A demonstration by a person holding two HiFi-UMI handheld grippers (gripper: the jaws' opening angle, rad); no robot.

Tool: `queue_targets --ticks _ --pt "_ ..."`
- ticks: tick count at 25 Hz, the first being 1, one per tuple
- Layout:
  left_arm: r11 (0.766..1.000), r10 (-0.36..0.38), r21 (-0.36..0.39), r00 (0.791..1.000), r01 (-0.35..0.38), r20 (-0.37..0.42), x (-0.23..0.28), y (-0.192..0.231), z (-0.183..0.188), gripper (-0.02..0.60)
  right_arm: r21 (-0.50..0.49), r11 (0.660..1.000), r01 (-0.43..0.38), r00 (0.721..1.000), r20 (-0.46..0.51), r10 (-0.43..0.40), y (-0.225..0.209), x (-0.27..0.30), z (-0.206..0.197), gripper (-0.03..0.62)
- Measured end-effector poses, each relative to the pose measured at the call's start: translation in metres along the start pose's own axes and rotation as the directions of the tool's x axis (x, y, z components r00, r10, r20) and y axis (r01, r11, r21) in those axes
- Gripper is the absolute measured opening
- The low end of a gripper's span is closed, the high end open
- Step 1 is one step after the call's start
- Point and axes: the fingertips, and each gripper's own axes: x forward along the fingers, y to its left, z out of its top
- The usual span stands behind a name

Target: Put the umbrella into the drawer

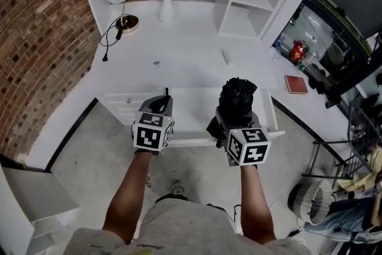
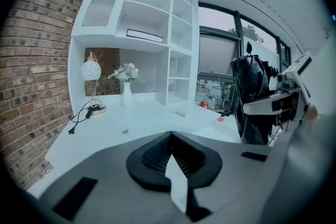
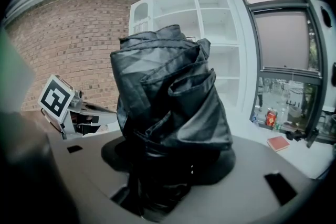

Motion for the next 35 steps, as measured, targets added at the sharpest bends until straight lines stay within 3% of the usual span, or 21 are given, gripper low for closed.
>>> queue_targets --ticks 8,20,28,35 --pt "1.0 0.015 0.008 1.0 -0.016 0.011 0.014 0.008 0.005 -0.005 -0.009 1.0 -0.012 1.0 0.014 0.012 -0.009 0.019 0.005 0.252" --pt "0.993 0.121 -0.003 0.993 -0.121 0.0 0.042 0.0 0.02 -0.005 -0.033 0.993 -0.116 0.993 0.03 0.117 -0.049 0.045 0.014 0.252" --pt "0.973 0.225 -0.042 0.974 -0.226 -0.03 0.059 -0.021 0.026 -0.005 -0.062 0.974 -0.219 0.976 -0.005 0.219 -0.095 0.06 0.016 0.252" --pt "0.944 0.321 -0.056 0.945 -0.325 -0.061 0.062 -0.035 0.023 -0.005 -0.088 0.943 -0.321 0.947 -0.033 0.319 -0.12 0.075 0.015 0.252"
